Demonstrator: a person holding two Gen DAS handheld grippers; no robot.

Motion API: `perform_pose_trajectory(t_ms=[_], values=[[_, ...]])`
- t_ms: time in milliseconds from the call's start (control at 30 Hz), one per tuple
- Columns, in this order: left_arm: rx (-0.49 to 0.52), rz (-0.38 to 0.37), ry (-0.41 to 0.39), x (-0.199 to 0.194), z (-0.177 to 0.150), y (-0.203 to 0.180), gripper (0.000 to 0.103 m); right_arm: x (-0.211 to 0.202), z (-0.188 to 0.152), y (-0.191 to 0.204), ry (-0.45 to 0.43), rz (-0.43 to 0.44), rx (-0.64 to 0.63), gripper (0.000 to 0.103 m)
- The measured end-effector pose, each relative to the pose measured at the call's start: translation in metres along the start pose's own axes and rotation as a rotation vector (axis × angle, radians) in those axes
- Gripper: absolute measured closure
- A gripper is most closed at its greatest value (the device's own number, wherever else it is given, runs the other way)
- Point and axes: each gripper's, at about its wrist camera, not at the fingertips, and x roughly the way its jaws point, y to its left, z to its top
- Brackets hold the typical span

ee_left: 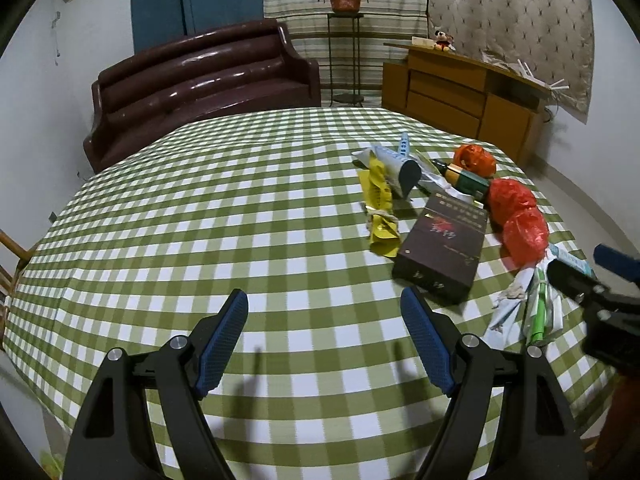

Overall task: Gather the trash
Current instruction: 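Grasp the white-green wrapped packet with the right gripper, then grasp the silver foil strip with the left gripper while right gripper holds packet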

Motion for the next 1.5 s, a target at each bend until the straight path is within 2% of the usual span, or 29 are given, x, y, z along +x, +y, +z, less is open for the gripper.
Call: perform_pose_trajectory(t_ms=[367, 567, 800, 833, 867, 967, 1033, 1133, 1233, 1300, 1367, 1500], values=[[-0.029, -0.051, -0.001, 0.0, -0.003, 0.02, 0.027, -0.014, -0.011, -0.007, 0.018, -0.112, -0.022, 0.016], [-0.029, -0.066, -0.005, -0.002, -0.005, 0.028, 0.027, -0.014, -0.007, 0.002, 0.013, -0.105, -0.01, 0.016], [-0.034, -0.072, -0.003, -0.001, -0.005, 0.036, 0.027, 0.005, -0.008, 0.011, 0.06, -0.108, 0.018, 0.017], [-0.033, -0.074, -0.006, -0.002, -0.004, 0.036, 0.027, 0.005, -0.009, 0.01, 0.065, -0.109, 0.017, 0.023], [-0.032, -0.076, -0.008, -0.002, -0.004, 0.036, 0.027, 0.005, -0.01, 0.008, 0.071, -0.108, 0.02, 0.034], [-0.03, -0.082, -0.01, -0.001, -0.002, 0.035, 0.027, 0.004, -0.014, -0.002, 0.092, -0.104, 0.046, 0.052], [-0.03, -0.088, -0.008, -0.001, -0.003, 0.034, 0.027, 0.004, -0.015, -0.006, 0.098, -0.106, 0.057, 0.056], [-0.03, -0.099, -0.002, 0.001, -0.003, 0.031, 0.027, 0.005, -0.016, -0.006, 0.102, -0.093, 0.05, 0.057], [-0.023, -0.107, -0.001, -0.001, -0.002, 0.025, 0.027, 0.005, -0.017, -0.004, 0.079, -0.089, 0.047, 0.048], [-0.017, -0.11, -0.003, -0.001, -0.002, 0.022, 0.027, 0.005, -0.016, -0.003, 0.074, -0.087, 0.035, 0.049], [-0.009, -0.118, -0.003, -0.002, -0.001, 0.016, 0.027, 0.004, -0.016, -0.004, 0.073, -0.066, 0.028, 0.072], [0.016, -0.138, -0.011, -0.006, 0.001, 0.002, 0.027, -0.006, -0.017, -0.007, 0.052, -0.051, 0.015, 0.072]])
